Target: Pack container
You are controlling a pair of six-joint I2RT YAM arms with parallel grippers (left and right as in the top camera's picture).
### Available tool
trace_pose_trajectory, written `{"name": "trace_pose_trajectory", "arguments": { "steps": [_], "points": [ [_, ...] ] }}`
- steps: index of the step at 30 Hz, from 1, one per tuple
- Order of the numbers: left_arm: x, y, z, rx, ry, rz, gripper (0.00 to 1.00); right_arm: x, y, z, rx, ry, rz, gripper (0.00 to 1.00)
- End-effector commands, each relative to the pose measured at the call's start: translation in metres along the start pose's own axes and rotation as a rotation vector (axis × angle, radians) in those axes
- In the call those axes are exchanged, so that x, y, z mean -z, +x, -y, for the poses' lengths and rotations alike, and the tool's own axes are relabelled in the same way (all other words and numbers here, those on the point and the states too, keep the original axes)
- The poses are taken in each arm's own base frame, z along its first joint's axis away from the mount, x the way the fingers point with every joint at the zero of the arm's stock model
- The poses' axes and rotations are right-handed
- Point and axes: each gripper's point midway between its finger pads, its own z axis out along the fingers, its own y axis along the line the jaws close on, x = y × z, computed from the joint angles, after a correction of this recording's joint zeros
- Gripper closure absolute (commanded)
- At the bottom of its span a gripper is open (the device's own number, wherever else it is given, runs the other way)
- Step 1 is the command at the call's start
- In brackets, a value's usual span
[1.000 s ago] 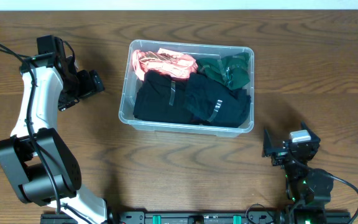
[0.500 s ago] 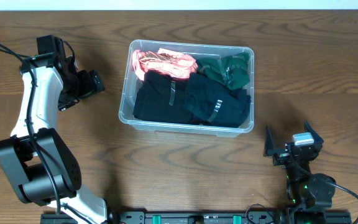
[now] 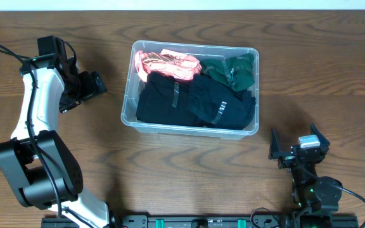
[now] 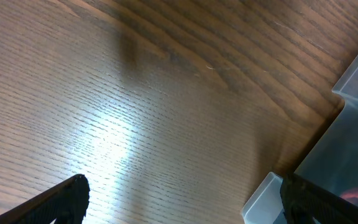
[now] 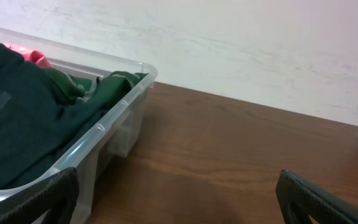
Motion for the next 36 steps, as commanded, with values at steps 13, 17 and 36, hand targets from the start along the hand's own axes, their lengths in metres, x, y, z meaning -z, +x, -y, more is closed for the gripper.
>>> {"name": "trace_pose_trajectory", "arguments": {
  "steps": [13,17,36],
  "points": [
    [0.004,-0.002,-0.011,-0.003,-0.059,0.021,0.02,0.000,0.001,0.000,-0.010,0.006,-0.001,0.01],
    [0.032,-0.003,-0.002,-0.018,-0.030,0.086,0.02,0.000,0.001,0.000,-0.010,0.006,-0.001,0.01],
    [0.205,0.033,0.115,-0.385,0.333,0.930,0.02,0.000,0.001,0.000,-0.010,0.006,-0.001,0.01]
  ]
}}
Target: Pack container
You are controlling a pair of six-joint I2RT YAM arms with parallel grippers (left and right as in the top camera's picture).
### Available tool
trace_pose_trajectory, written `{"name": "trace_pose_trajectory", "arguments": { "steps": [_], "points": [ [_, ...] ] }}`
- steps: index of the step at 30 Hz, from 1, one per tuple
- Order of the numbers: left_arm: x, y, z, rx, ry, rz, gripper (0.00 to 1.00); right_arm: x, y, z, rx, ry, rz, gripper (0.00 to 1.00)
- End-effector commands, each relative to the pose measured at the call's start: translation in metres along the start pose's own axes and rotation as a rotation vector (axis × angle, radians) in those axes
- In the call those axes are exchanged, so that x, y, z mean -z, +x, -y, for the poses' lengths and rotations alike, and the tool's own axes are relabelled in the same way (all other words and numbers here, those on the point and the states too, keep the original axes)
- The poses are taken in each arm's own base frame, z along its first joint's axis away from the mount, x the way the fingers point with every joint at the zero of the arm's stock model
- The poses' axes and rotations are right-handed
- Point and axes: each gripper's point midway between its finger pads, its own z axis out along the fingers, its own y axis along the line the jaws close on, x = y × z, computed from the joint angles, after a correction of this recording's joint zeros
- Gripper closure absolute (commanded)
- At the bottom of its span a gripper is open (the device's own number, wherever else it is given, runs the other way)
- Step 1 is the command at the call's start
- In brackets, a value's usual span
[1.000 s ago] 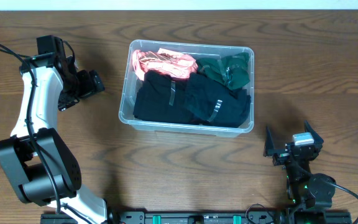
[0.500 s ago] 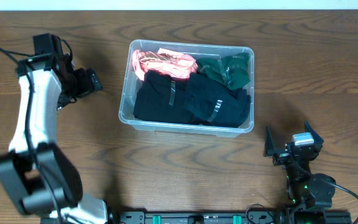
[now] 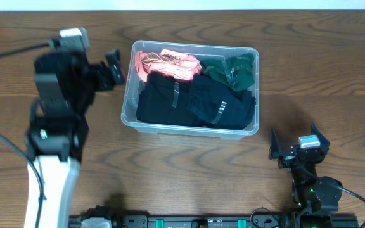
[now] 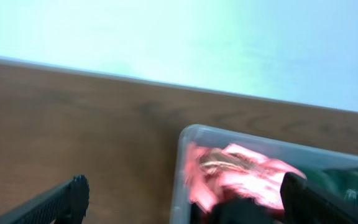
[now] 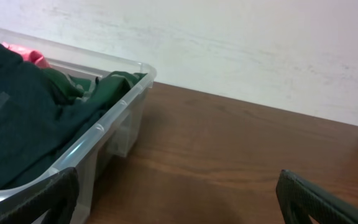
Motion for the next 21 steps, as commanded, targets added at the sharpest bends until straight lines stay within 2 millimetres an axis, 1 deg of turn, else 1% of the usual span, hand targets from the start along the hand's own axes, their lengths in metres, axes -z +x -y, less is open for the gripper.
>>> {"name": "trace_pose_trajectory", "arguments": {
  "steps": [1,5,10,15,21],
  "points": [
    [0.014,0.021,0.003,-0.039,0.018,0.036,0.02,0.000,0.001,0.000,-0.010,0.004,-0.001,0.01],
    [0.030,0.050,-0.002,-0.043,0.029,0.084,0.02,0.000,0.001,0.000,-0.010,0.004,-0.001,0.01],
    [0.042,0.080,-0.009,-0.046,0.039,0.161,0.02,0.000,0.001,0.000,-0.010,0.004,-0.001,0.01],
    [0.048,0.108,-0.014,-0.050,0.052,0.228,0.02,0.000,0.001,0.000,-0.010,0.004,-0.001,0.01],
    [0.049,0.146,-0.022,-0.053,0.061,0.278,0.02,0.000,0.001,0.000,-0.010,0.004,-0.001,0.01]
  ]
}}
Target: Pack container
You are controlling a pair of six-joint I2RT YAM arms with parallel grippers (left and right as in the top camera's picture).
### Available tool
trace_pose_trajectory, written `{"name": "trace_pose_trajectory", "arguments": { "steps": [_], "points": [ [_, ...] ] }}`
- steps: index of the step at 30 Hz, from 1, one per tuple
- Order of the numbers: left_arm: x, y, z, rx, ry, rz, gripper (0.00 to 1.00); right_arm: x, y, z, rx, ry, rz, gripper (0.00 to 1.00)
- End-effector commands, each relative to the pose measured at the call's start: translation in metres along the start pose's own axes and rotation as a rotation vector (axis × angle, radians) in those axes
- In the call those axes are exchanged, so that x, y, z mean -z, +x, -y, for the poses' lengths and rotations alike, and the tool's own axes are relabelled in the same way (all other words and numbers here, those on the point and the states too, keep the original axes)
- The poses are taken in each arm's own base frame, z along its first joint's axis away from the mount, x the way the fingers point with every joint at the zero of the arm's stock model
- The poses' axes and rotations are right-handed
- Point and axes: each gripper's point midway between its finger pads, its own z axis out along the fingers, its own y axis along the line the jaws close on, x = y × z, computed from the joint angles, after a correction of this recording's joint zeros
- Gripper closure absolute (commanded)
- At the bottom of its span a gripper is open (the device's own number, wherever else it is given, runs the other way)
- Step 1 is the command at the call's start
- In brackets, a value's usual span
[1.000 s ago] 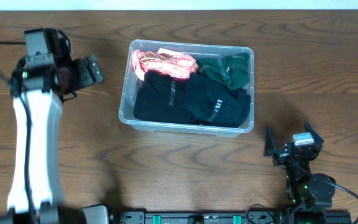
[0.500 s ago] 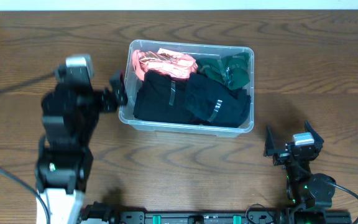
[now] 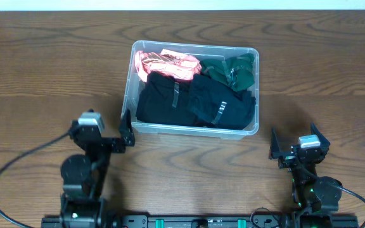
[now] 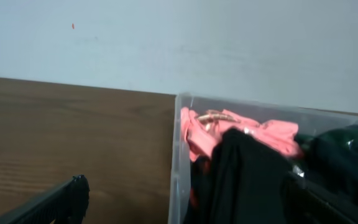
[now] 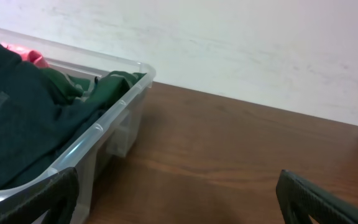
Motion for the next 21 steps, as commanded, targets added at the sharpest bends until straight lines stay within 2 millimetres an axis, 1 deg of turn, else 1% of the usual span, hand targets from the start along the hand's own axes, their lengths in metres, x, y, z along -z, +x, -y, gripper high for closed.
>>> {"name": "trace_pose_trajectory", "arguments": {
  "steps": [1,3,7,13,21],
  "points": [
    [0.005,0.015,-0.003,-0.010,-0.002,0.025,0.02,0.000,0.001,0.000,-0.010,0.002,0.000,0.01],
    [0.007,0.022,-0.005,-0.012,0.002,0.049,0.02,0.000,0.001,0.000,-0.010,0.002,-0.001,0.01],
    [0.010,0.030,-0.007,-0.015,0.004,0.089,0.02,0.000,0.001,0.000,-0.010,0.002,-0.001,0.01],
    [0.012,0.042,-0.015,-0.014,-0.033,0.097,0.02,0.000,0.001,0.000,-0.010,0.002,0.000,0.01],
    [0.017,0.041,-0.023,-0.024,-0.081,0.108,0.02,0.000,0.001,0.000,-0.010,0.002,0.000,0.01]
  ]
}}
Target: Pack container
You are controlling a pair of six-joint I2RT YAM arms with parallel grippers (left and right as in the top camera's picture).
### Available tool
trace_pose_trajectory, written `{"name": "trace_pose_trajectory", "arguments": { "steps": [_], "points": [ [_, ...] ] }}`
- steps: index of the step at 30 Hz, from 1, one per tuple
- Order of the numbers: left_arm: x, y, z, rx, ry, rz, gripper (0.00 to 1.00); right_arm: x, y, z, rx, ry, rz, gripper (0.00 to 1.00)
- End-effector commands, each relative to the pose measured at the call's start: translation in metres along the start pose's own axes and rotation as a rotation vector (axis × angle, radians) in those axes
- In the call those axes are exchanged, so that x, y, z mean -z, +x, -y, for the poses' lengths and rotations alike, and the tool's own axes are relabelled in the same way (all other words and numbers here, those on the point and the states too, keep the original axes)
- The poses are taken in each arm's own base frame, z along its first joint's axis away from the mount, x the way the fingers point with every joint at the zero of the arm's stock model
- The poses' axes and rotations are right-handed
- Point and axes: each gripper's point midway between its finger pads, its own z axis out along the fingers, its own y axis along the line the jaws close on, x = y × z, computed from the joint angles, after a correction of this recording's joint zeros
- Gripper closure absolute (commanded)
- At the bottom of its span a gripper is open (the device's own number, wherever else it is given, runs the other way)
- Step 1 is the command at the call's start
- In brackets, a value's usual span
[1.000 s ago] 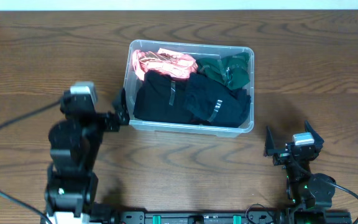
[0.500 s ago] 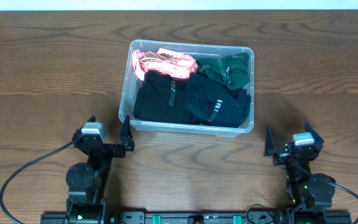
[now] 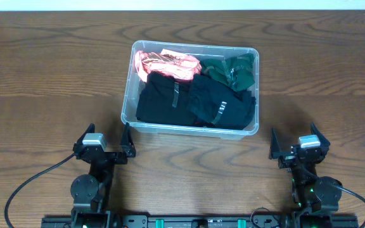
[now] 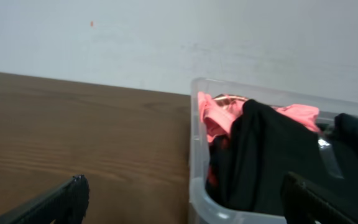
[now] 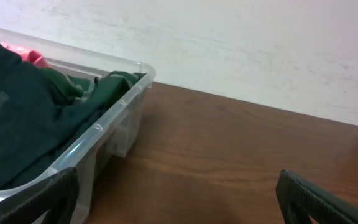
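A clear plastic container (image 3: 126, 114) stands mid-table holding a pink garment (image 3: 166, 62), black clothes (image 3: 192, 104) and a dark green garment (image 3: 233, 71). My left gripper (image 3: 106, 145) rests open near the front edge, just short of the container's front left corner, nothing between its fingers. In the left wrist view the container (image 4: 199, 193) with pink cloth (image 4: 213, 115) lies ahead to the right. My right gripper (image 3: 296, 144) stands open at the front right, empty; its wrist view shows the container's corner (image 5: 143, 74) at left.
The brown wooden table (image 3: 49, 76) spreads around the container. A pale wall (image 5: 260, 43) runs behind the table's far edge. Both arm bases sit at the front edge.
My left arm has drawn slightly further back toward the front edge, the gripper still open just short of the container's front left corner. The right arm and clothes are unchanged.
My left arm was stretched out left of the container, its camera facing the table. Then it stood raised beside the container's left end. Then it was folded back near the front edge, where it rests now. The right arm stayed still throughout.
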Motion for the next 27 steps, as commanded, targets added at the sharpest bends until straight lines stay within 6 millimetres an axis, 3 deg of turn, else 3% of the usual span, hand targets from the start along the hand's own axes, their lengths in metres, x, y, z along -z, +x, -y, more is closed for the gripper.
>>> {"name": "trace_pose_trajectory", "arguments": {
  "steps": [1,10,16,27],
  "points": [
    [0.003,-0.003,-0.006,-0.022,-0.034,0.019,0.02,0.000,0.001,0.000,-0.011,0.003,-0.001,0.01],
    [0.006,0.001,-0.011,-0.024,-0.052,0.005,0.02,0.000,0.001,0.000,-0.010,0.003,-0.001,0.01],
    [0.007,0.026,-0.017,-0.022,-0.078,-0.097,0.02,0.000,0.001,0.000,-0.010,0.003,0.000,0.01],
    [0.007,0.026,-0.017,-0.022,-0.078,-0.096,0.02,0.000,0.001,0.000,-0.011,0.003,-0.001,0.01]
  ]
}}
